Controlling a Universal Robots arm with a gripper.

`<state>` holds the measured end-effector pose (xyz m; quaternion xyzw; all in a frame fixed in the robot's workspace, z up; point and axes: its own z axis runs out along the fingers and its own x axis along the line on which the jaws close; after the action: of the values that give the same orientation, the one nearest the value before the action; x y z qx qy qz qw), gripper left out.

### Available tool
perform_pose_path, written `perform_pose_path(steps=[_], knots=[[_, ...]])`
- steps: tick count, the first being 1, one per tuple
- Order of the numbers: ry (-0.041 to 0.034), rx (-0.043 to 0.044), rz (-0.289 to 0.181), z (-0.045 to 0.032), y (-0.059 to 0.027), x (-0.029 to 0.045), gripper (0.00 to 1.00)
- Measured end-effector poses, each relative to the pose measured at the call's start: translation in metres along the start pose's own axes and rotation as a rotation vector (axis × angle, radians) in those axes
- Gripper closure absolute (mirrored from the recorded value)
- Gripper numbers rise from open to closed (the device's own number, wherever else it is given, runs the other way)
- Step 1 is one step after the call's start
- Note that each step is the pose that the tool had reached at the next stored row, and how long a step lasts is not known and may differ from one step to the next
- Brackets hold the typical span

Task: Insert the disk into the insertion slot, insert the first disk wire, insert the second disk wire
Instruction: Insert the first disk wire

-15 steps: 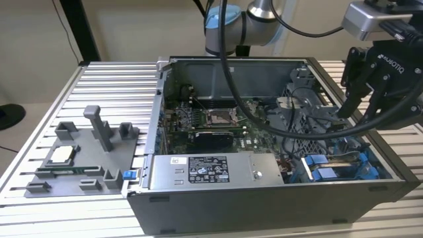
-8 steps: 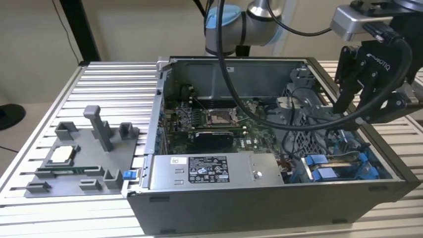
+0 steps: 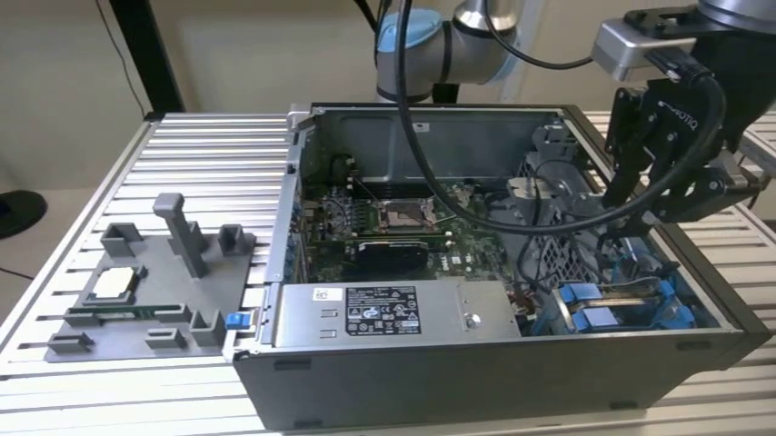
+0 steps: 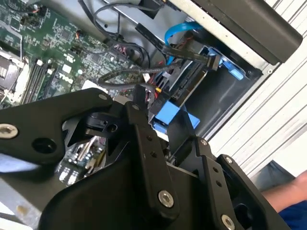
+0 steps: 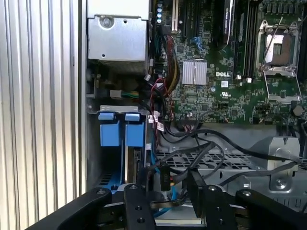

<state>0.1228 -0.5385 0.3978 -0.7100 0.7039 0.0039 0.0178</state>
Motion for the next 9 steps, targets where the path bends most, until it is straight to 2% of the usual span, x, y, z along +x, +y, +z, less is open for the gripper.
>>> perform_pose_path(steps=[4, 9], knots=[[-0.0003, -0.0004, -0.012, 0.0022, 0.0001, 0.0002, 0.00], [0.0047, -0.0009, -0.025, 0.0051, 0.0001, 0.0008, 0.00]])
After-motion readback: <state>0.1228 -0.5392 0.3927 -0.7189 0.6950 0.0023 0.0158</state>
